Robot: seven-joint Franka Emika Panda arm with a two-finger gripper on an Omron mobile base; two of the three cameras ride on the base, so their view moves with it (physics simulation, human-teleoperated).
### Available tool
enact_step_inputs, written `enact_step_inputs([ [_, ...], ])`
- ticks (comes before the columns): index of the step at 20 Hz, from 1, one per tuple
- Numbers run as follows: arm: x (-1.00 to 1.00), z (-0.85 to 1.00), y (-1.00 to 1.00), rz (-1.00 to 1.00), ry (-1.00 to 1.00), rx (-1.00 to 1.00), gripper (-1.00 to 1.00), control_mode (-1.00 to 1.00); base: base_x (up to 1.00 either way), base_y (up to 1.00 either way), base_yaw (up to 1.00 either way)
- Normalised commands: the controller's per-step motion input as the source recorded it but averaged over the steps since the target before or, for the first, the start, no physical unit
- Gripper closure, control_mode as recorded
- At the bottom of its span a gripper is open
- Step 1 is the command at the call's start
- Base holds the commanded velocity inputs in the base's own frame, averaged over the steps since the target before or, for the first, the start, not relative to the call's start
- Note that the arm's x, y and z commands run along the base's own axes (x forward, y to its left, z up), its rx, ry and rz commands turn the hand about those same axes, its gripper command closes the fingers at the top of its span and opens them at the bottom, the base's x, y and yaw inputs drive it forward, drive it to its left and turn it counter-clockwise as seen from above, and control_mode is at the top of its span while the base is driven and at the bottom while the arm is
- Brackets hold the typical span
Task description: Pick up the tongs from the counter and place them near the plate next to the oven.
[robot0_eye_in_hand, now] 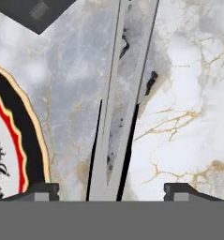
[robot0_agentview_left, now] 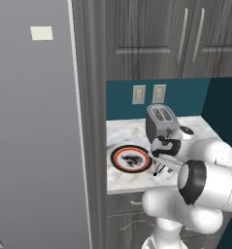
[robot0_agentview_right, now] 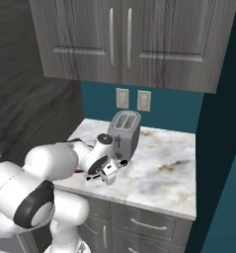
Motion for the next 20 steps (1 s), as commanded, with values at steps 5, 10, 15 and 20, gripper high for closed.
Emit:
enact_step_inputs([
  [5,-0.46,0.51,-0.02,0.00,-0.21,0.21,-1.00,-1.00,0.00,0.00,0.00],
  [10,-0.94,0.93,0.09,0.00,-0.10,0.00,-1.00,-1.00,0.00,0.00,0.00],
  [15,-1.00,0.91,0.47,0.00,-0.02,-0.21,-1.00,-1.00,0.00,0.00,0.00],
  [20,-0.99,0.46,0.76,-0.03,0.00,-0.41,-1.00,-1.00,0.00,0.00,0.00],
])
